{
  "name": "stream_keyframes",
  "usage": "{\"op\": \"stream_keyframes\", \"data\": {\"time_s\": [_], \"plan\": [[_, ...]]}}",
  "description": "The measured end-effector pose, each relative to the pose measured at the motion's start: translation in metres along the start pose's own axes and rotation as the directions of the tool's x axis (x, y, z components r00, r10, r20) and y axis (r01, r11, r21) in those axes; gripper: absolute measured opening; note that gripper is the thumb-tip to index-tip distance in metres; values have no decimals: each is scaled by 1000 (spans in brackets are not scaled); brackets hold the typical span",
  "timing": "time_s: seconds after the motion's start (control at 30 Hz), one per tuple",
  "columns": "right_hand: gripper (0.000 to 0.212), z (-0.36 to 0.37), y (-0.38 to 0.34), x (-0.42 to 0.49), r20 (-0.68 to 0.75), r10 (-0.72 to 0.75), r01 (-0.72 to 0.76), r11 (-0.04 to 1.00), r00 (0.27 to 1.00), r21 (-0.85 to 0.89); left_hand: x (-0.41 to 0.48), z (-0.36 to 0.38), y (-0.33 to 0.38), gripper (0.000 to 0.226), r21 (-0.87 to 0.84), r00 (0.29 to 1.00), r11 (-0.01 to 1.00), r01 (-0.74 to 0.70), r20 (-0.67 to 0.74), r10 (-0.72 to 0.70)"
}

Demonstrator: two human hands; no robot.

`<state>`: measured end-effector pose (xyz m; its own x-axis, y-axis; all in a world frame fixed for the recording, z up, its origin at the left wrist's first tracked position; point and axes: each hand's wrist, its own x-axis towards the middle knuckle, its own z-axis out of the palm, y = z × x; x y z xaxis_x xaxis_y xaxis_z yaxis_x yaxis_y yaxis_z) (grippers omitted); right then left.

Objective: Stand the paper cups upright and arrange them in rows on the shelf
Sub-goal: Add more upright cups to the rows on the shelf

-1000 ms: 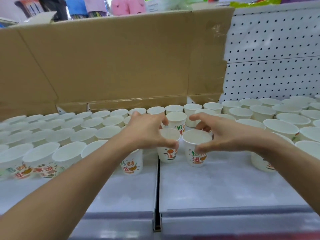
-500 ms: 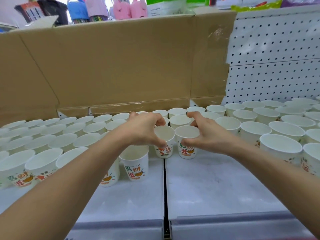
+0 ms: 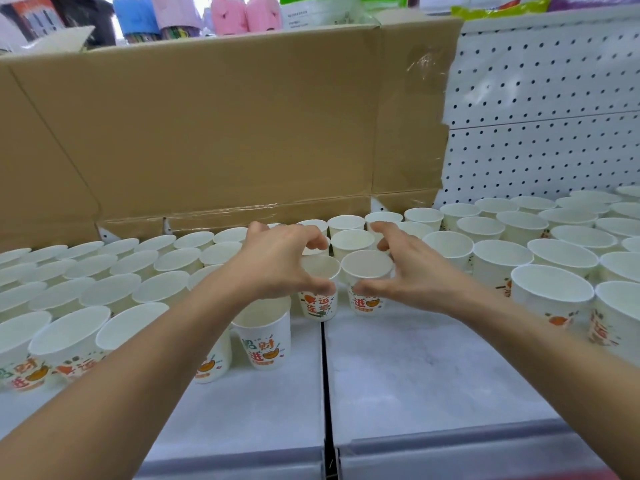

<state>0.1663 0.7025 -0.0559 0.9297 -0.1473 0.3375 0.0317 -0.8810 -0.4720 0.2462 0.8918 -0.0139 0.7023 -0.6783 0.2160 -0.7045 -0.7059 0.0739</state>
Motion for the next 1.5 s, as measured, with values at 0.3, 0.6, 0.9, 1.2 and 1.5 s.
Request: {"op": "stream_keyframes", "data": {"time_s": [0.3,0.6,0.9,1.2,1.5], "plan": [[38,-31,22,-76,-460,-145,102,988,876,-117,-16,32,96,50,-559,946,772,-303,-273,174],[57,-83,87,-165,-753,40,-180,978,657,-105,-3,82,194,76,-800,989,586,-127,-145,17],[84,-95,122,-170,-494,172,-269,954,852,-130,20,96,237,86,-761,977,648,-43,-168,-132],[70,-88,126,-157,-433,-11,-36,994,901,-100,-11,86,217,74,-604,955,796,39,-211,-207],[70,-45,49,-107,-120,-215,245,892,969,379,-63,37,105,73,-414,927,878,241,-168,-334]]}}
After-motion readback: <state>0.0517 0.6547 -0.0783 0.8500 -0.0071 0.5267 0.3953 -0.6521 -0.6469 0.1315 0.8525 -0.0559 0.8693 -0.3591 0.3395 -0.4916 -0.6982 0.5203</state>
